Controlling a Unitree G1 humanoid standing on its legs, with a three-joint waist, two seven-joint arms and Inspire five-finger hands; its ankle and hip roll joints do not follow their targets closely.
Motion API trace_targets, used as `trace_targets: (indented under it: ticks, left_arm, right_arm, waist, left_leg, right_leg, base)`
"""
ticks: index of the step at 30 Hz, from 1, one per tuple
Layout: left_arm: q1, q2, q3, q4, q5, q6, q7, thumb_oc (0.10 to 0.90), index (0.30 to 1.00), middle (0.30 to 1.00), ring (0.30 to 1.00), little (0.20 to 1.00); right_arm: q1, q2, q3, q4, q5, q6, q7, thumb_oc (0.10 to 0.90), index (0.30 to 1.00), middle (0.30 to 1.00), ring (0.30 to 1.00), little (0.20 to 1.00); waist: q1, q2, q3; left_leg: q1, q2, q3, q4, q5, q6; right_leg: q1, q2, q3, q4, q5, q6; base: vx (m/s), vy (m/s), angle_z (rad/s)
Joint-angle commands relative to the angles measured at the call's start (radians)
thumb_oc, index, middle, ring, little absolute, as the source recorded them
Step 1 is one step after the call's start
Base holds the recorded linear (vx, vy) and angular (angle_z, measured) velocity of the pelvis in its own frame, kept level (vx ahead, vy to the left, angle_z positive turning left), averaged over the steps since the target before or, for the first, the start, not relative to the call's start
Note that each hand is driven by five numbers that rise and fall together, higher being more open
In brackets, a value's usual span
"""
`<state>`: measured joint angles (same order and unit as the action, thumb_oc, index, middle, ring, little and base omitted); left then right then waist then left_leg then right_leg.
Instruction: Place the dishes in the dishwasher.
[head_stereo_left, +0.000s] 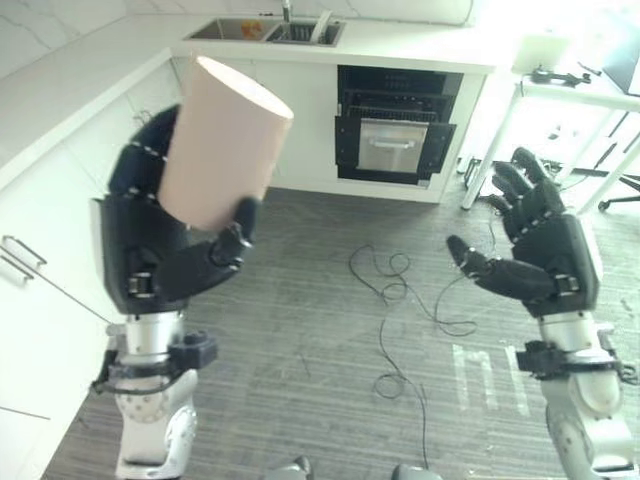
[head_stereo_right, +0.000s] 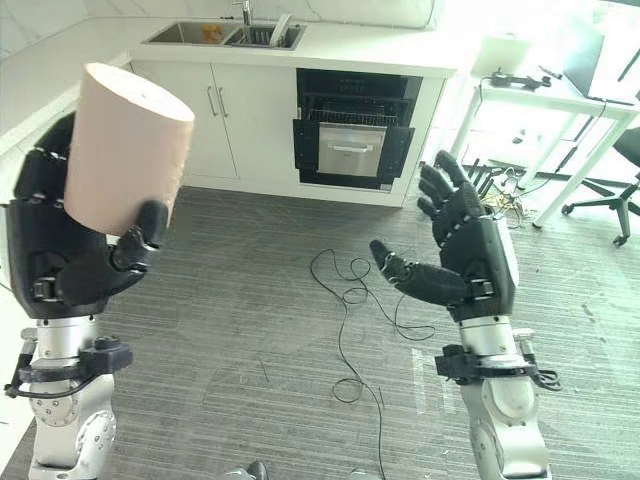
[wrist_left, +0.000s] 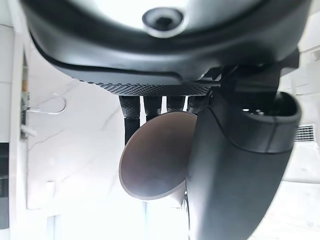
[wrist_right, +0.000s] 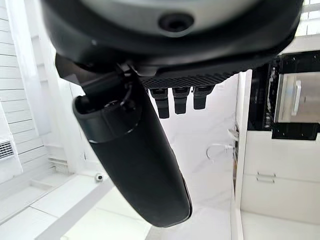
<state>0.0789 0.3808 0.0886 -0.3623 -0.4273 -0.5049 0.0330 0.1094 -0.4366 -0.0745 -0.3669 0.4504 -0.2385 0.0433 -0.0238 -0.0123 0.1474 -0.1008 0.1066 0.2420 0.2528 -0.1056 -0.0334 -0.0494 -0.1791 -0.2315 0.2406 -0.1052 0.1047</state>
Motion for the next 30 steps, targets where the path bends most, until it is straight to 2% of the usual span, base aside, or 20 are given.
trace_targets:
  ticks: [1, 2, 3, 4, 6, 7, 9, 10, 12, 13, 15, 16, 18, 25, 26, 27, 28, 29, 30]
  left_arm:
    - [-0.049, 0.052, 0.044, -0.067, -0.039, -0.091, 0.014, 0.400, 0.300, 0.300, 0.300, 0.300]
    - [-0.043, 0.049, 0.044, -0.072, -0.037, -0.094, 0.013, 0.400, 0.300, 0.300, 0.300, 0.300]
    - [-0.035, 0.047, 0.049, -0.080, -0.038, -0.098, 0.007, 0.400, 0.300, 0.300, 0.300, 0.300]
    - [-0.031, 0.041, 0.053, -0.080, -0.039, -0.101, 0.003, 0.400, 0.300, 0.300, 0.300, 0.300]
    - [-0.030, 0.034, 0.055, -0.066, -0.043, -0.106, -0.004, 0.400, 0.300, 0.300, 0.300, 0.300]
    - [-0.034, 0.032, 0.050, -0.059, -0.042, -0.102, 0.002, 0.400, 0.300, 0.300, 0.300, 0.300]
    - [-0.026, 0.033, 0.045, -0.053, -0.028, -0.099, 0.025, 0.400, 0.300, 0.300, 0.300, 0.300]
    - [-0.020, 0.034, 0.045, -0.052, -0.019, -0.099, 0.040, 0.400, 0.300, 0.300, 0.300, 0.300]
    - [0.006, 0.039, 0.053, -0.050, -0.018, -0.107, 0.064, 0.400, 0.300, 0.300, 0.300, 0.300]
    - [0.011, 0.039, 0.054, -0.050, -0.021, -0.109, 0.063, 0.400, 0.300, 0.300, 0.300, 0.300]
    - [0.004, 0.031, 0.040, -0.033, -0.002, -0.135, 0.065, 0.400, 0.300, 0.300, 0.300, 0.300]
    - [-0.010, 0.039, 0.032, -0.020, 0.009, -0.143, 0.072, 0.400, 0.300, 0.300, 0.300, 0.300]
    - [-0.038, 0.058, 0.030, -0.015, 0.016, -0.142, 0.073, 0.400, 0.300, 0.300, 0.300, 0.300]
    - [-0.043, 0.060, 0.030, -0.014, 0.016, -0.140, 0.071, 0.400, 0.300, 0.300, 0.300, 0.300]
    - [-0.103, 0.067, 0.010, -0.003, 0.038, -0.116, 0.031, 0.400, 0.300, 0.300, 0.300, 0.300]
    - [-0.132, 0.074, 0.002, 0.004, 0.039, -0.081, 0.007, 0.400, 0.300, 0.300, 0.300, 0.300]
    - [-0.132, 0.074, 0.002, 0.004, 0.039, -0.081, 0.007, 0.400, 0.300, 0.300, 0.300, 0.300]
    - [-0.124, 0.069, 0.005, 0.006, 0.054, -0.072, -0.001, 0.400, 0.300, 0.300, 0.300, 0.300]
    - [-0.119, 0.070, 0.009, 0.004, 0.069, -0.068, 0.007, 0.400, 0.300, 0.300, 0.300, 0.300]
  right_arm:
    - [-0.089, -0.043, -0.069, -0.056, 0.030, -0.106, 0.000, 0.800, 0.900, 0.900, 0.900, 0.900]
    - [-0.087, -0.051, -0.073, -0.055, 0.033, -0.110, 0.006, 0.800, 0.900, 0.900, 0.900, 0.900]
    - [-0.084, -0.055, -0.080, -0.054, 0.034, -0.117, 0.019, 0.800, 0.900, 0.900, 0.900, 0.900]
    - [-0.085, -0.055, -0.081, -0.055, 0.032, -0.119, 0.025, 0.800, 0.900, 0.900, 0.900, 0.900]
    - [-0.088, -0.048, -0.081, -0.052, 0.016, -0.115, 0.027, 0.800, 0.900, 0.900, 0.900, 0.900]
    - [-0.102, -0.046, -0.069, -0.051, 0.011, -0.105, 0.020, 0.800, 0.900, 0.900, 0.900, 0.900]
    - [-0.112, -0.040, -0.054, -0.048, 0.004, -0.102, 0.032, 0.800, 0.900, 0.900, 0.900, 0.900]
    - [-0.108, -0.040, -0.052, -0.050, 0.007, -0.101, 0.043, 0.800, 0.900, 0.900, 0.900, 0.900]
    - [-0.095, -0.047, -0.055, -0.062, 0.031, -0.109, 0.072, 0.800, 0.900, 0.900, 0.900, 0.900]
    - [-0.091, -0.049, -0.058, -0.064, 0.038, -0.113, 0.078, 0.800, 0.900, 0.900, 0.900, 0.900]
    - [-0.099, -0.067, -0.056, -0.070, 0.049, -0.130, 0.081, 0.800, 0.900, 0.900, 0.900, 0.900]
    - [-0.098, -0.070, -0.055, -0.064, 0.051, -0.132, 0.075, 0.800, 0.900, 0.900, 0.900, 0.900]
    - [-0.093, -0.072, -0.064, -0.064, 0.084, -0.124, 0.079, 0.800, 0.900, 0.900, 0.900, 0.900]
    - [-0.092, -0.070, -0.068, -0.065, 0.091, -0.123, 0.082, 0.800, 0.900, 0.900, 0.900, 0.900]
    - [-0.118, -0.024, -0.043, -0.058, 0.118, -0.084, 0.065, 0.800, 0.900, 0.900, 0.900, 0.900]
    - [-0.126, 0.019, -0.023, -0.060, 0.094, -0.051, 0.052, 0.800, 0.900, 0.900, 0.900, 0.900]
    - [-0.126, 0.019, -0.023, -0.060, 0.094, -0.051, 0.052, 0.800, 0.900, 0.900, 0.900, 0.900]
    - [-0.108, 0.041, -0.004, -0.070, 0.061, -0.031, 0.089, 0.800, 0.900, 0.900, 0.900, 0.900]
    - [-0.106, 0.039, 0.003, -0.070, 0.061, -0.024, 0.100, 0.800, 0.900, 0.900, 0.900, 0.900]
  waist:
    - [0.016, -0.025, -0.031]
    - [0.021, -0.038, -0.024]
    - [0.033, -0.062, 0.002]
    - [0.037, -0.070, 0.017]
    - [0.036, -0.065, 0.027]
    - [0.037, -0.049, 0.031]
    - [0.040, -0.004, 0.030]
    - [0.046, 0.008, 0.026]
    - [0.064, 0.024, 0.015]
    - [0.067, 0.026, 0.013]
    - [0.061, 0.026, -0.001]
    - [0.059, 0.025, -0.008]
    - [0.061, 0.019, -0.025]
    - [0.061, 0.016, -0.024]
    - [0.069, -0.004, -0.054]
    - [0.069, -0.011, -0.061]
    - [0.069, -0.011, -0.061]
    - [0.061, 0.005, -0.053]
    - [0.056, 0.010, -0.049]
  left_leg:
    - [0.077, -0.054, -0.010, 0.047, 0.031, -0.045]
    - [0.087, -0.054, 0.004, 0.047, 0.110, -0.065]
    - [0.053, -0.042, 0.005, 0.140, 0.198, -0.094]
    - [0.015, -0.025, 0.002, 0.193, 0.195, -0.091]
    - [-0.017, 0.001, 0.017, 0.168, 0.185, -0.087]
    - [-0.029, 0.022, 0.046, 0.047, 0.163, -0.074]
    - [-0.124, 0.084, 0.029, 0.047, 0.070, -0.075]
    - [-0.166, 0.094, -0.006, 0.047, 0.073, -0.085]
    - [-0.218, 0.085, -0.110, 0.047, 0.131, -0.102]
    - [-0.226, 0.085, -0.122, 0.047, 0.139, -0.105]
    - [-0.223, 0.102, -0.068, 0.047, 0.109, -0.095]
    - [-0.212, 0.092, -0.046, 0.047, 0.095, -0.078]
    - [-0.192, 0.054, -0.050, 0.047, 0.061, -0.047]
    - [-0.187, 0.049, -0.047, 0.047, 0.056, -0.042]
    - [-0.147, -0.014, -0.053, 0.047, 0.005, 0.002]
    - [-0.114, -0.071, -0.079, 0.047, -0.022, 0.044]
    - [-0.114, -0.071, -0.079, 0.047, -0.022, 0.044]
    - [-0.082, -0.068, -0.082, 0.047, -0.042, 0.057]
    - [-0.070, -0.061, -0.072, 0.047, -0.048, 0.057]
  right_leg:
    - [-0.010, 0.080, -0.045, 0.059, -0.057, -0.030]
    - [-0.003, 0.071, -0.040, 0.059, -0.060, -0.040]
    - [0.012, 0.057, -0.033, 0.059, -0.063, -0.061]
    - [0.020, 0.056, -0.030, 0.059, -0.064, -0.069]
    - [0.029, 0.066, -0.023, 0.059, -0.070, -0.063]
    - [0.037, 0.074, -0.010, 0.059, -0.080, -0.047]
    - [0.050, 0.111, 0.011, 0.059, -0.100, -0.027]
    - [0.057, 0.125, 0.026, 0.059, -0.107, -0.023]
    - [0.087, 0.165, 0.076, 0.059, -0.136, -0.029]
    - [0.091, 0.171, 0.082, 0.059, -0.140, -0.032]
    - [0.114, 0.171, 0.074, 0.059, -0.161, -0.034]
    - [0.132, 0.162, 0.071, 0.059, -0.165, -0.025]
    - [0.165, 0.144, 0.063, 0.059, -0.165, -0.004]
    - [0.171, 0.138, 0.058, 0.059, -0.164, 0.001]
    - [0.194, 0.110, 0.015, 0.059, -0.033, 0.054]
    - [0.181, 0.143, -0.006, 0.204, 0.138, 0.113]
    - [0.181, 0.143, -0.006, 0.204, 0.138, 0.113]
    - [0.079, 0.133, -0.024, 0.385, 0.212, 0.123]
    - [0.033, 0.112, -0.041, 0.401, 0.199, 0.113]
  base:
    - [0.12, -0.135, -0.11]
    - [0.12, -0.216, -0.18]
    - [0.08, -0.192, -0.36]
    - [0.07, -0.146, -0.50]
    - [0.13, 0.021, -0.23]
    - [0.22, 0.168, 0.02]
    - [0.27, 0.231, 0.02]
    - [0.33, 0.206, -0.13]
    - [0.31, 0.162, -0.57]
    - [0.33, 0.213, -1.15]
    - [0.32, 0.279, -1.01]
    - [0.27, 0.257, -0.49]
    - [0.29, 0.263, -0.37]
    - [0.08, 0.063, 0.08]
    - [0.61, 0.529, 0.10]
    - [0.61, 0.529, 0.30]
    - [0.38, 0.427, 0.53]
    - [0.16, 0.209, 0.54]
    - [0.22, 0.227, 0.43]
